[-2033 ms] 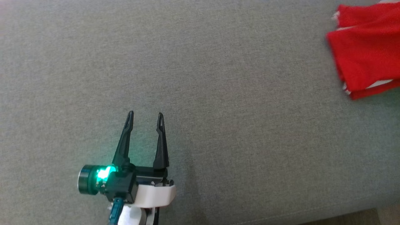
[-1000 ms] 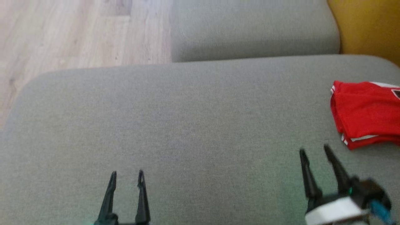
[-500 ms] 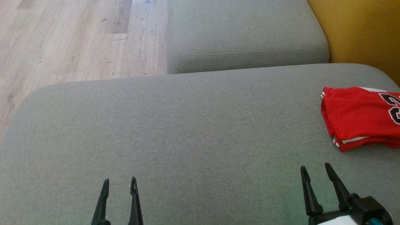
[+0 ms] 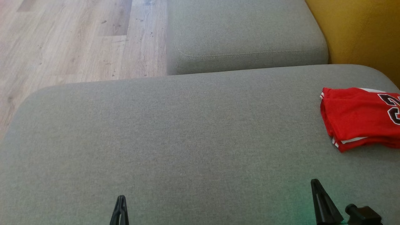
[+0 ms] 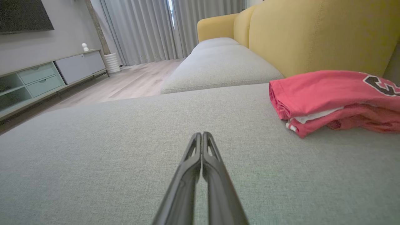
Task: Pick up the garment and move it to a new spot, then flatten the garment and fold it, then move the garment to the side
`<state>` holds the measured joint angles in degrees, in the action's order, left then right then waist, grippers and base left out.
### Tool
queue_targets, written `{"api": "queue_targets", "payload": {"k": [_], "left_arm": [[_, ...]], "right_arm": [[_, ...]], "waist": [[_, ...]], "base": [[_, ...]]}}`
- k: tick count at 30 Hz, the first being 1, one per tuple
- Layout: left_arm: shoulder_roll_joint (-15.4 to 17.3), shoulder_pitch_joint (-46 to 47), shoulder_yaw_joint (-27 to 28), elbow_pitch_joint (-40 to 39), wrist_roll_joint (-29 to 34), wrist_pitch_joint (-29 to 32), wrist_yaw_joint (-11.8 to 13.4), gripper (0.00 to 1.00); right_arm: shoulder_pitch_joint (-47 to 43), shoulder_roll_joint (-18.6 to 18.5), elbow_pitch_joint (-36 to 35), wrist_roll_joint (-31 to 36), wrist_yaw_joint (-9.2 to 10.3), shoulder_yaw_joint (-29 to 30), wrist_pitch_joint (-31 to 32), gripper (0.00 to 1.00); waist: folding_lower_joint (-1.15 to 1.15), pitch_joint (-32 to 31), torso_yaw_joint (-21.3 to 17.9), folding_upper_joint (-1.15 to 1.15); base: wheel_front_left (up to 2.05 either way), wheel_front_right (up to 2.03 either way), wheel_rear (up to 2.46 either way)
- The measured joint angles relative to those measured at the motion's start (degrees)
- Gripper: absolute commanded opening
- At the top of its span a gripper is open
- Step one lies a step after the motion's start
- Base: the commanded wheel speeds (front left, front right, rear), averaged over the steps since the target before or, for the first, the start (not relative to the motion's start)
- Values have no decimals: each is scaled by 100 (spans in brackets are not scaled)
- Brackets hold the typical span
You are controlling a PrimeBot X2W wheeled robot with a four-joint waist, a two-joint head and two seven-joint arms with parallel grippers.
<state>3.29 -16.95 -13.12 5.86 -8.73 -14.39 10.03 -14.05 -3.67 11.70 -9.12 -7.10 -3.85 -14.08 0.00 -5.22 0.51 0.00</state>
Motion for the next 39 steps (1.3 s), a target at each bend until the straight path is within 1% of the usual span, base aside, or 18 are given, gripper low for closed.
{"api": "queue_targets", "payload": {"k": [34,39], "left_arm": [[55,492,277,309,-2440,446,-481,0],[60,543,335,321,-2717,487,-552,0]], "right_arm": [[401,-7,97,-2394,0,152,461,0],[460,-8,103,-2666,0,190,532,0]], "waist": [[0,150,-13,0],[0,168,-15,0]], "base": [[0,0,0],[0,0,0]]}}
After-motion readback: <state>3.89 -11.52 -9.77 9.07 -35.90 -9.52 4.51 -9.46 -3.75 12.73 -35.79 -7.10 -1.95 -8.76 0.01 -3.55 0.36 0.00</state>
